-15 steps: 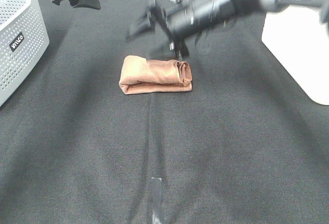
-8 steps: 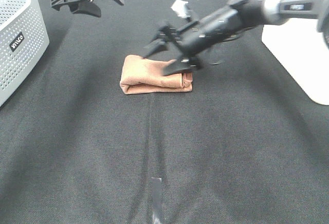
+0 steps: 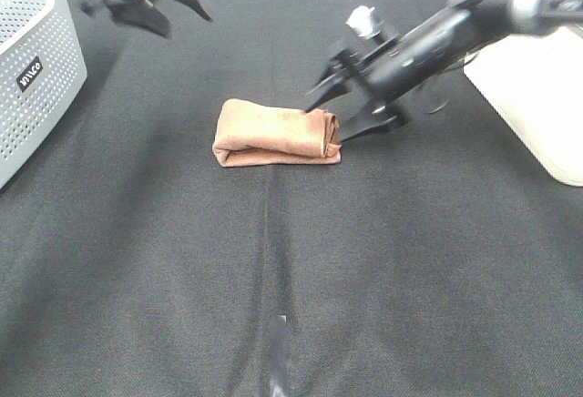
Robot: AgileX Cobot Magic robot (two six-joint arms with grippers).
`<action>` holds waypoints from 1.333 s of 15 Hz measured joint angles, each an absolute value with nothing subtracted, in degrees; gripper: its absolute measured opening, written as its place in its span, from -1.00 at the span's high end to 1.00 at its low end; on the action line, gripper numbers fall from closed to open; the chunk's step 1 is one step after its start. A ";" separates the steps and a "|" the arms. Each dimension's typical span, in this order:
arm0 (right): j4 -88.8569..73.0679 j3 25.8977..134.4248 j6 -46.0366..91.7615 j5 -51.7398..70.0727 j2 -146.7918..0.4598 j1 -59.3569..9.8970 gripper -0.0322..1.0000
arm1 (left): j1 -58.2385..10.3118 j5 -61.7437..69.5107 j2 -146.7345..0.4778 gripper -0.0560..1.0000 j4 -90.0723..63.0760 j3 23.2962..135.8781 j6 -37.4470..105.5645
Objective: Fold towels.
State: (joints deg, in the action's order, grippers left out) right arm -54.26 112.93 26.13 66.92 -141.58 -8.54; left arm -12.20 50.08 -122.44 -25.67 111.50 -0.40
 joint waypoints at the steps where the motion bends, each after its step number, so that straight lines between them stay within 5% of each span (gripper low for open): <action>1: -51.17 112.93 24.58 67.49 -139.00 -8.42 -0.55 | -12.20 52.08 -120.21 -0.29 -23.03 111.50 -0.34; 13: -27.90 111.84 10.31 69.33 -112.76 -9.91 -0.55 | -12.20 69.39 -103.25 -0.29 -10.89 106.86 -0.40; 20: -13.46 93.28 5.39 69.39 -91.21 -13.06 -0.55 | -12.20 69.61 -76.60 -0.29 -8.14 79.76 -0.40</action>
State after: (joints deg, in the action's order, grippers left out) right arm -13.46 93.28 5.39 69.39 -91.21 -13.06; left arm -12.20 69.61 -76.60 -8.14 79.76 -0.40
